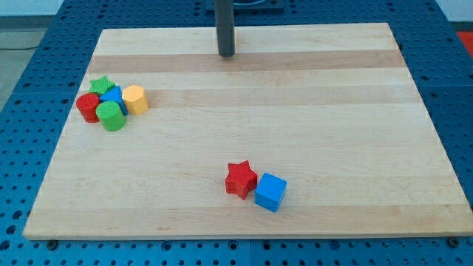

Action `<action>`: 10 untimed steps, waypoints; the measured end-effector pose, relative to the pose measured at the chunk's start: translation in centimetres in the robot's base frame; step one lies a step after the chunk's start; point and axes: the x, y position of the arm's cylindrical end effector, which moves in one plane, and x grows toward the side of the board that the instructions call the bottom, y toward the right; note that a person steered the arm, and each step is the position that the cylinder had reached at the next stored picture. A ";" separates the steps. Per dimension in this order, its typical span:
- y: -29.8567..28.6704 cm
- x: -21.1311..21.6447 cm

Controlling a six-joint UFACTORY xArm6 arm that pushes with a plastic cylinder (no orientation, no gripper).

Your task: Slightly push the red star left and up a bit

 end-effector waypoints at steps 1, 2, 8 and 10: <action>-2.9 6.9; -5.3 14.9; 6.9 24.1; 4.2 21.7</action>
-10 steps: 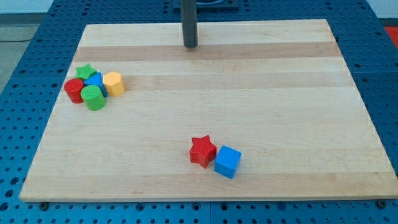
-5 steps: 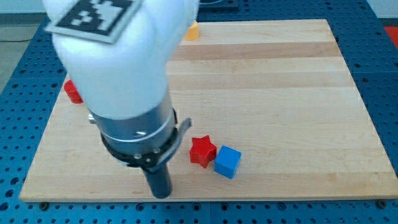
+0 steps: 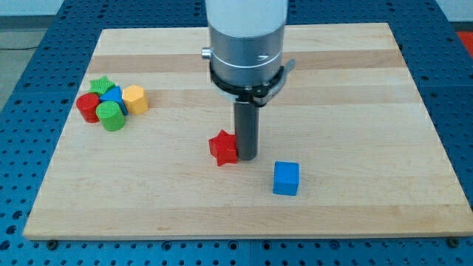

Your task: Slightly push the red star left and up a bit

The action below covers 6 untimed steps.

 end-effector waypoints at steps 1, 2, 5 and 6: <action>-0.2 3.0; -2.1 4.0; -3.3 -2.0; -3.2 -4.8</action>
